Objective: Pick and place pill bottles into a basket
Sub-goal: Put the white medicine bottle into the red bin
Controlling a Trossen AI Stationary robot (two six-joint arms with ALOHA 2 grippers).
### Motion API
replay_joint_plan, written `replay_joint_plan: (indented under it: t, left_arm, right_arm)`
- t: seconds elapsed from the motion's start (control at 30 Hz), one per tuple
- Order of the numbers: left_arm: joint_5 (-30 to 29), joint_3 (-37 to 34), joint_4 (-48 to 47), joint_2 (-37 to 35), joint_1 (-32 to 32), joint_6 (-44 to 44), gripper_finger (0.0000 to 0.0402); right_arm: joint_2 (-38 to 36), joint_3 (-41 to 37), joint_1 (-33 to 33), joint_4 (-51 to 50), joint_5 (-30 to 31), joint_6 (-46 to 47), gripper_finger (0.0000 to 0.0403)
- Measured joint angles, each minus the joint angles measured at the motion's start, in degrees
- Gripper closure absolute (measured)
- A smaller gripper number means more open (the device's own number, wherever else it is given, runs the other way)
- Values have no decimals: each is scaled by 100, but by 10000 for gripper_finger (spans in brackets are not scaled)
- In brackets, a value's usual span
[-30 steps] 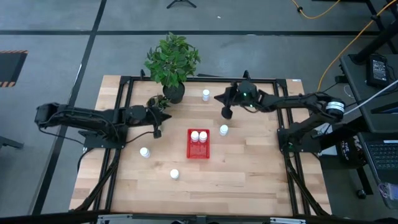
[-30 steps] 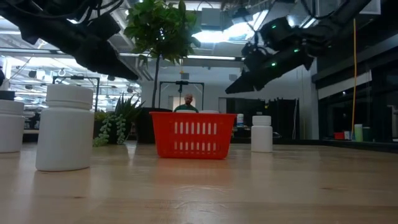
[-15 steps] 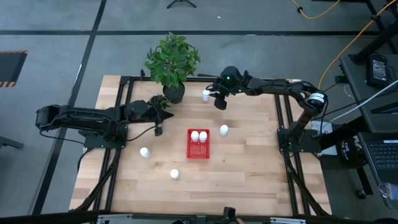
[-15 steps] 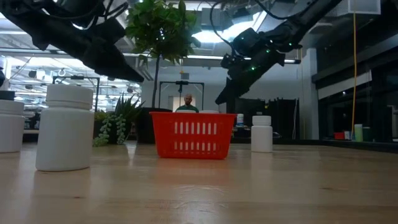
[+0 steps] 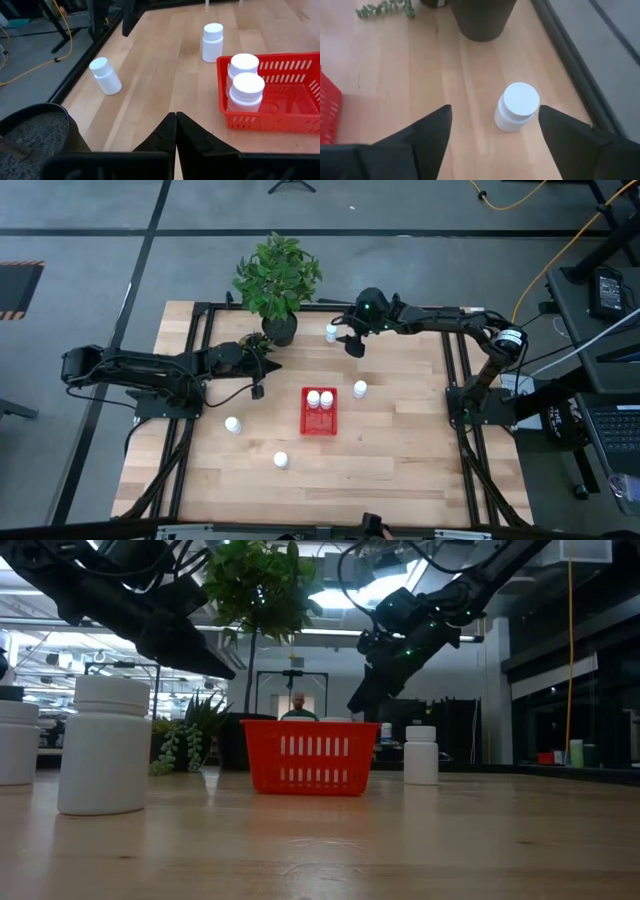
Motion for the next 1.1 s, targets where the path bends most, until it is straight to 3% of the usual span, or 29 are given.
replay_joint_plan:
  t: [0.17,0.57,1.1]
  left_arm:
    - [0,0,0,0,0,0,399]
    - [-9,0,2,0,-1,2,398]
    - [-17,0,2,0,0,2,400]
  right_arm:
    - [80,-2,0,192,329,112,100]
    - [741,-4,-4,808,375,285,100]
    - [872,-4,-4,1084,605,333,100]
